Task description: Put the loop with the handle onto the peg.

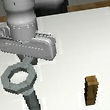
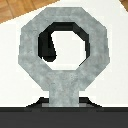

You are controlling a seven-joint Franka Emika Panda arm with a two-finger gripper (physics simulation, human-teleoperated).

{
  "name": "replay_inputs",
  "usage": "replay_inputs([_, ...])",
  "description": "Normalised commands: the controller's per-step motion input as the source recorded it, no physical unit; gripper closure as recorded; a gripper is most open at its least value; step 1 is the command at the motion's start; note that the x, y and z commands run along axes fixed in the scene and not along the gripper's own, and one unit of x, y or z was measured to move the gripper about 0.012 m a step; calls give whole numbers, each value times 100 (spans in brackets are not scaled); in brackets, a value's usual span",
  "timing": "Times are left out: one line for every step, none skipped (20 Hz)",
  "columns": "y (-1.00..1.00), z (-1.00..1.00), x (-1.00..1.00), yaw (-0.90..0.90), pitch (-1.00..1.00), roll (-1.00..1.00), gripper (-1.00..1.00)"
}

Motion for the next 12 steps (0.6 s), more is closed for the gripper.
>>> replay_inputs([0, 0, 0, 0, 0, 0, 100])
replay_inputs([0, 0, 0, 0, 0, 0, 100])
replay_inputs([0, 0, 0, 0, 0, 0, 100])
replay_inputs([0, 0, 0, 0, 0, 0, 100])
replay_inputs([0, 0, 0, 0, 0, 0, 100])
replay_inputs([100, -100, 0, 0, 0, 0, 100])
replay_inputs([0, 0, 0, 0, 0, 0, 100])
replay_inputs([0, 0, 0, 0, 0, 0, 100])
replay_inputs([0, 0, 0, 0, 0, 0, 100])
replay_inputs([0, 0, 0, 0, 0, 0, 100])
replay_inputs([0, -100, 0, 0, 0, 0, 100])
replay_inputs([100, 0, 0, 0, 0, 0, 100])
